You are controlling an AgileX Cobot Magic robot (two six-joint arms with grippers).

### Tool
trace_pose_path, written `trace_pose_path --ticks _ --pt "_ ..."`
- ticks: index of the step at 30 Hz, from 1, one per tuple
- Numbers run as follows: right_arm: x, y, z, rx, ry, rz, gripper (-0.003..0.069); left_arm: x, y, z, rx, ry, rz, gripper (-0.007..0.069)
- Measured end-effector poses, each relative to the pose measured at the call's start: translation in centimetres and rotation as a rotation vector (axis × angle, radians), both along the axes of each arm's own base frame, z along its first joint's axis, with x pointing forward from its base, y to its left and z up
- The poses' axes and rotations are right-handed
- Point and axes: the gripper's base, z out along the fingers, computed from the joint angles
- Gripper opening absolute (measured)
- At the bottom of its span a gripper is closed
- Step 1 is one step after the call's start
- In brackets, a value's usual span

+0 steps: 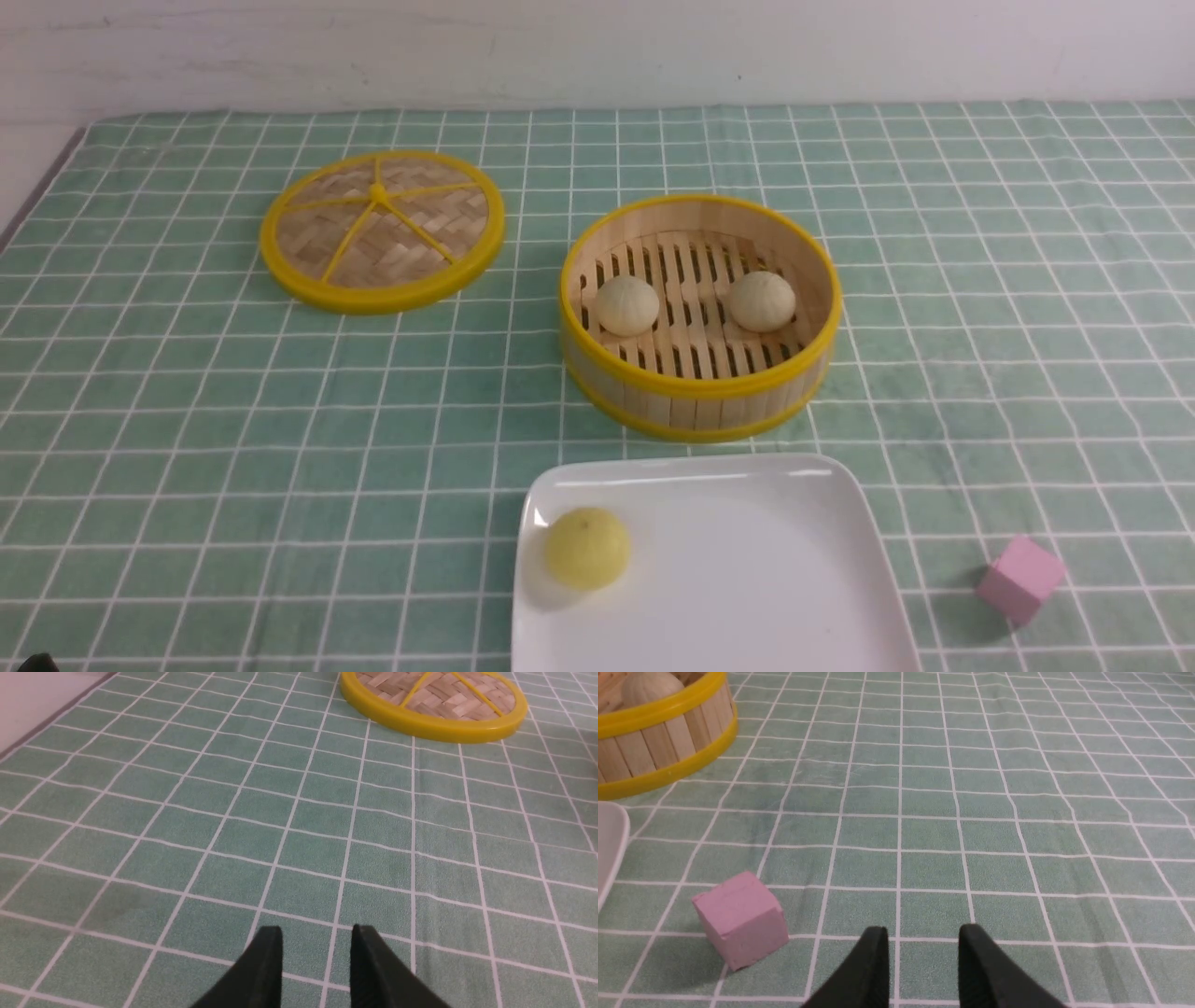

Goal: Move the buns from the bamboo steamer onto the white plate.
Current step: 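Reach toward a bun in the bamboo steamer with the right gripper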

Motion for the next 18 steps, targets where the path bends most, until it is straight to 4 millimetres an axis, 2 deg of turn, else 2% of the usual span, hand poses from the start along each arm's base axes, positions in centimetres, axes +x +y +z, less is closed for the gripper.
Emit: trace_pose_path --ticks 2,4,5,6,7,10,11,12,14,18 --pt "0.0 0.0 0.0 0.0 -0.001 0.0 0.0239 0.0 0.0 0.0 -0.001 0.0 0.0 0.024" --pt "0.0 0.1 0.1 0.064 -0.011 -0.006 0.0239 0.0 -0.2 0.0 -0.096 -0.01 0.008 0.024" --pt "0.0 0.3 0.1 0.163 -0.016 -0.014 0.0239 0.1 -0.5 0.0 -0.242 -0.022 0.02 0.024" --pt "0.1 0.4 0.1 0.198 -0.017 -0.019 0.0239 0.1 -0.5 0.0 -0.259 -0.023 0.019 0.024" --pt "0.1 0.7 0.2 0.366 -0.019 -0.033 0.0239 0.1 -0.9 0.1 -0.483 -0.038 0.038 0.024" --pt "0.1 1.5 0.3 0.786 0.0 -0.067 0.0239 0.2 -1.6 0.6 -0.938 -0.062 0.085 0.024" --pt "0.1 1.5 0.3 0.819 0.002 -0.068 0.0239 0.2 -1.6 0.6 -0.983 -0.062 0.09 0.024" --pt "0.1 1.7 0.4 0.93 0.012 -0.076 0.0239 0.2 -1.8 0.8 -1.108 -0.065 0.103 0.024" --pt "0.1 1.9 0.4 1.019 0.019 -0.08 0.0239 0.2 -1.9 0.9 -1.196 -0.065 0.113 0.024" --pt "0.1 2.0 0.5 1.076 0.023 -0.079 0.0239 0.3 -1.9 1.0 -1.236 -0.078 0.115 0.024"
